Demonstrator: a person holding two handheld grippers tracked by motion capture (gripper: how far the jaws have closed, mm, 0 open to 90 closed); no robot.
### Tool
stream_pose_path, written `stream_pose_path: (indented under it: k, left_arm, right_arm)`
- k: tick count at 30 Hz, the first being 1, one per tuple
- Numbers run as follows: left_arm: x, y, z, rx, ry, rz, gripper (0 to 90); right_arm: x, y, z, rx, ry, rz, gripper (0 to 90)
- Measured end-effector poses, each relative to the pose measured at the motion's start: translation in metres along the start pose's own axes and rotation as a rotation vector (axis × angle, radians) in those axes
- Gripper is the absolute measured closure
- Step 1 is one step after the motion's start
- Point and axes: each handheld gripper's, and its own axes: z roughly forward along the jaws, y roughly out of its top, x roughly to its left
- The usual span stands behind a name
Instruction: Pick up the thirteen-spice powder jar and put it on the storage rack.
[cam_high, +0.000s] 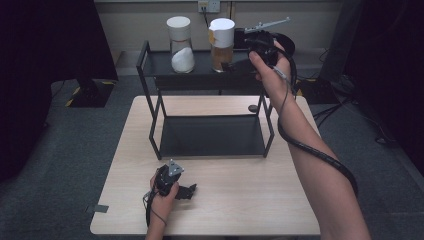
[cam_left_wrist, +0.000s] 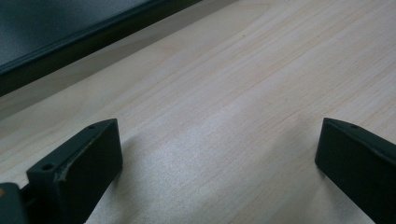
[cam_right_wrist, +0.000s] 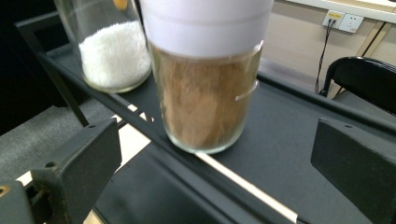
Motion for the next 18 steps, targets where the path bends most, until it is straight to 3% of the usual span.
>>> stream_pose_path:
  k: [18]
  left_arm:
    - [0.000, 0.000, 0.000, 0.000, 0.001, 0.001, 0.0]
  right_arm:
    - [0.000, -0.039, -0.016, -0.022, 0.074, -0.012, 2.0]
